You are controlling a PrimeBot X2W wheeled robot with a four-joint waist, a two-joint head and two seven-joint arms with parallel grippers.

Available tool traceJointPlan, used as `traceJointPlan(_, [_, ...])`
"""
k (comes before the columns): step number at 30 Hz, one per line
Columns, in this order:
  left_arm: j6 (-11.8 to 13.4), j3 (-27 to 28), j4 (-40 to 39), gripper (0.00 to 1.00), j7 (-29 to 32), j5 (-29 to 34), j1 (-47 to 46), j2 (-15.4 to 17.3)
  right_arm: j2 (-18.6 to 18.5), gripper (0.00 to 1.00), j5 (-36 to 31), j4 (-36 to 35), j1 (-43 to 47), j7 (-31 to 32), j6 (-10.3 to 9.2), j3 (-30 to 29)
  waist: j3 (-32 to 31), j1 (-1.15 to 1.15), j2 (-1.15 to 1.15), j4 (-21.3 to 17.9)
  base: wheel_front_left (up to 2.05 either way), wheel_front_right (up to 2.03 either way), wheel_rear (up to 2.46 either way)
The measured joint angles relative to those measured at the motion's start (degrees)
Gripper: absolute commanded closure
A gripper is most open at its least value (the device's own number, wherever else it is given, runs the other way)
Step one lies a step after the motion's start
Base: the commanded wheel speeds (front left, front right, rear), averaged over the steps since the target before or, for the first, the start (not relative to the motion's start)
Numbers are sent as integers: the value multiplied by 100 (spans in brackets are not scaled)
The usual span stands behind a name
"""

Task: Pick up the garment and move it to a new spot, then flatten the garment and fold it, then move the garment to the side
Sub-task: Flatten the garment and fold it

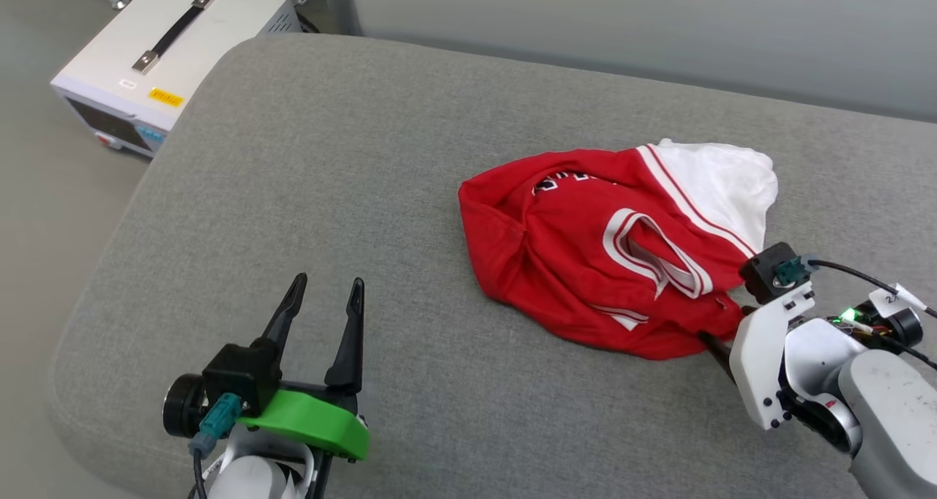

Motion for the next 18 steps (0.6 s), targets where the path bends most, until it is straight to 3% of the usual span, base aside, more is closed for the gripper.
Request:
traceJointPlan(6, [-108,102,119,0,0,60,-50,-127,-252,0,389,644,-401,276,-1,493,239,0,0,371,0,0,0])
traceJointPlan(7, [-112,116,120,0,0,63,-51,-152,-282,14,453,697,-426,315,-3,545,256,0,0,404,0,0,0])
traceJointPlan(8, [-127,131,121,0,0,66,-52,-166,-313,71,519,728,-438,325,-7,581,264,0,0,429,0,0,0])
traceJointPlan(9, [-140,148,124,0,0,71,-52,-179,-347,100,593,748,-444,325,-8,626,266,0,0,453,0,0,0])
traceJointPlan(18, [-159,339,240,0,0,261,59,-182,-291,100,1403,850,-7,374,-7,633,-116,0,0,380,0,0,0])
